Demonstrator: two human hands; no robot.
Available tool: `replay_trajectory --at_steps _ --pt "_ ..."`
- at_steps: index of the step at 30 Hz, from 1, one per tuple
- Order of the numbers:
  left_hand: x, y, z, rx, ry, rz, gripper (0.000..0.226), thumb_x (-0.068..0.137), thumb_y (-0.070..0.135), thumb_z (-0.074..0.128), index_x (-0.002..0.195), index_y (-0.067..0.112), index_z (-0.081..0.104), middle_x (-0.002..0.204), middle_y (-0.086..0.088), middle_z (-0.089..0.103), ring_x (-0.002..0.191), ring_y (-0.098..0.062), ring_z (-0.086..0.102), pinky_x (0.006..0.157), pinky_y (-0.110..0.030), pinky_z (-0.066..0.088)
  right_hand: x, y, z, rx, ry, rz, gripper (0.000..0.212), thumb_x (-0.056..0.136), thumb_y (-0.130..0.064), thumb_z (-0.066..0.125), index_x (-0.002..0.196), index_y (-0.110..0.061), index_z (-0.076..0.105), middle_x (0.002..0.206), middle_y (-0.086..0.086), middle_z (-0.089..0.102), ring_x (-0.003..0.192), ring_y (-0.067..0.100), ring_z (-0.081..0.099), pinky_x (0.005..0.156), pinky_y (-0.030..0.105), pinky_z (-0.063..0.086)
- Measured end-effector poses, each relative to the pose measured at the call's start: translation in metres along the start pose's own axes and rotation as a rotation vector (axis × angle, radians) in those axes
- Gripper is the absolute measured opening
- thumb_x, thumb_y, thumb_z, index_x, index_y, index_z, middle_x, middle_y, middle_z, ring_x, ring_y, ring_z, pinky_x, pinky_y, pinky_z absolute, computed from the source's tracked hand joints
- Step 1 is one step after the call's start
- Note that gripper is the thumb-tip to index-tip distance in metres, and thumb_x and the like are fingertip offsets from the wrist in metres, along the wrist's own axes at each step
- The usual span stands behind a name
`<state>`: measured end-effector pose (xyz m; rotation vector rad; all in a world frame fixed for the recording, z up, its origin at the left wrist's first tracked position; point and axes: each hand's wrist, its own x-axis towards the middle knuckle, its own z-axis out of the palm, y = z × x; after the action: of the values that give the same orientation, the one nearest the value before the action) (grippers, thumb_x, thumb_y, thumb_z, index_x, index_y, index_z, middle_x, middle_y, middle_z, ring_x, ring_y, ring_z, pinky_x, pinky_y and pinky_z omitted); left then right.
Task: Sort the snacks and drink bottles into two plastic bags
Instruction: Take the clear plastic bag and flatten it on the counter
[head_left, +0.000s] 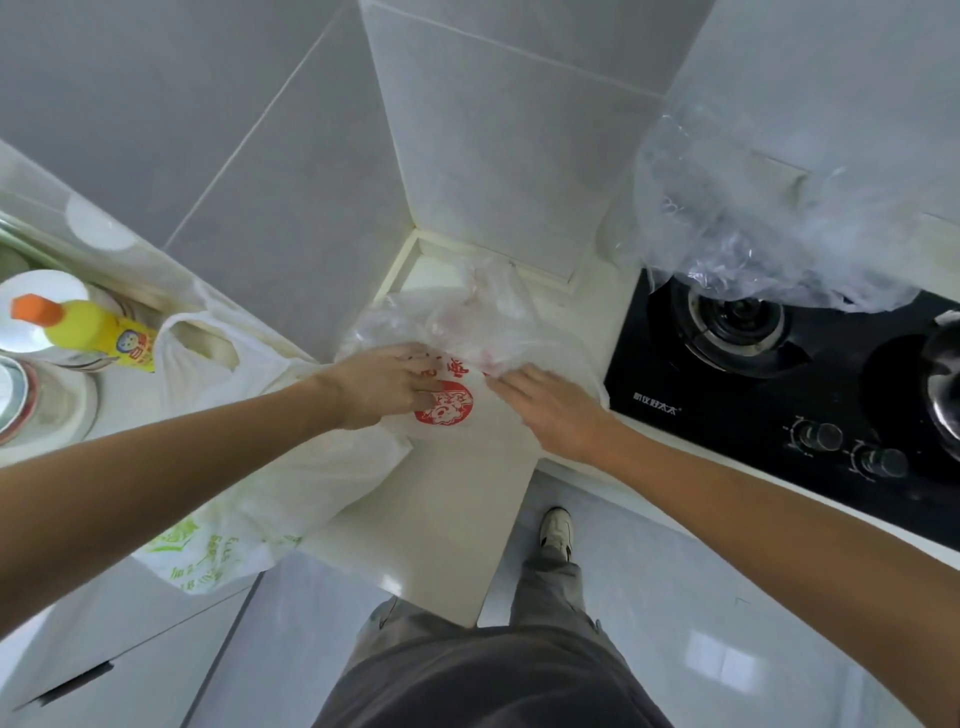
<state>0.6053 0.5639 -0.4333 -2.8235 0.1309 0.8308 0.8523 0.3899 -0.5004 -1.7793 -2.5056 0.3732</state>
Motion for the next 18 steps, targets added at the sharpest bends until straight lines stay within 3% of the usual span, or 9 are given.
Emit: replay_trajectory --at_steps 1,3,5,7,10,12,14,16,18 --pt "0.002 -0.003 0.0 -0.008 -0.096 -0.037 0.066 0.095 0.01 0.06 0.156 0.024 0.039 0.164 0.003 0.036 0.157 -0.025 0.013 0.129 -0.043 0.002 -0.002 0.002 0.005 0.023 -0.016 -0.04 0.084 0.074 0.009 0.075 0.15 -0.004 0.044 0.137 0.011 0.058 0.117 0.03 0.055 0.089 0.045 0.056" --pt "0.004 -0.008 0.002 -0.044 -0.148 -0.158 0.068 0.097 0.021 0.06 0.159 0.025 0.032 0.162 0.002 0.039 0.155 -0.024 0.02 0.128 -0.042 0.009 -0.004 0.01 0.01 -0.026 -0.047 -0.016 0.076 0.075 0.008 0.075 0.146 -0.006 0.051 0.129 0.011 0.067 0.112 0.03 0.064 0.1 0.049 0.054" --pt "0.005 -0.011 0.004 -0.109 -0.145 -0.304 0.076 0.095 0.031 0.062 0.16 0.025 0.025 0.16 -0.001 0.041 0.15 -0.024 0.03 0.127 -0.042 0.016 -0.007 0.019 0.011 -0.123 -0.08 0.047 0.061 0.078 -0.001 0.077 0.136 -0.01 0.061 0.116 0.008 0.074 0.102 0.028 0.069 0.119 0.047 0.034" --pt "0.007 -0.012 0.005 -0.109 -0.163 -0.414 0.083 0.092 0.039 0.062 0.16 0.025 0.017 0.154 -0.005 0.048 0.143 -0.026 0.04 0.125 -0.04 0.02 -0.009 0.031 0.008 -0.192 -0.08 0.072 0.042 0.081 -0.005 0.072 0.121 -0.013 0.067 0.103 0.003 0.073 0.089 0.025 0.069 0.126 0.041 0.012" --pt "0.01 -0.007 0.008 -0.136 -0.162 -0.526 0.074 0.097 0.049 0.05 0.157 0.024 0.014 0.144 -0.008 0.057 0.134 -0.027 0.048 0.122 -0.039 0.028 -0.017 0.046 0.0 -0.27 -0.081 0.107 0.023 0.084 -0.008 0.072 0.105 -0.015 0.065 0.09 -0.002 0.068 0.071 0.02 0.067 0.126 0.039 0.009" --pt "0.01 -0.002 0.004 -0.2 -0.171 -0.593 0.077 0.1 0.055 0.043 0.16 0.023 0.007 0.145 -0.009 0.057 0.137 -0.028 0.046 0.119 -0.04 0.033 -0.029 0.054 -0.005 -0.313 -0.051 0.13 0.035 0.086 -0.011 0.075 0.12 -0.012 0.065 0.094 -0.001 0.071 0.072 0.018 0.07 0.125 0.037 0.01" --pt "0.007 0.005 -0.004 -0.236 -0.178 -0.617 0.091 0.098 0.064 0.045 0.162 0.022 -0.005 0.145 -0.008 0.057 0.139 -0.028 0.045 0.115 -0.04 0.038 -0.039 0.058 -0.011 -0.335 -0.001 0.168 0.063 0.092 -0.021 0.074 0.147 -0.003 0.049 0.102 0.004 0.074 0.08 0.02 0.073 0.124 0.038 0.018" --pt "0.005 0.014 -0.012 -0.258 -0.184 -0.619 0.106 0.092 0.074 0.047 0.161 0.02 -0.011 0.144 -0.008 0.057 0.138 -0.028 0.047 0.113 -0.04 0.04 -0.044 0.056 -0.02 -0.335 -0.003 0.224 0.092 0.091 -0.039 0.076 0.16 -0.001 0.027 0.123 0.013 0.07 0.102 0.024 0.072 0.123 0.039 0.029" --pt "0.005 0.025 -0.019 -0.293 -0.163 -0.625 0.116 0.085 0.082 0.047 0.161 0.02 -0.014 0.142 -0.01 0.058 0.138 -0.029 0.048 0.111 -0.04 0.042 -0.047 0.05 -0.028 -0.348 -0.092 0.291 0.121 0.08 -0.058 0.08 0.164 -0.01 0.008 0.147 0.02 0.052 0.127 0.026 0.062 0.124 0.037 0.024"
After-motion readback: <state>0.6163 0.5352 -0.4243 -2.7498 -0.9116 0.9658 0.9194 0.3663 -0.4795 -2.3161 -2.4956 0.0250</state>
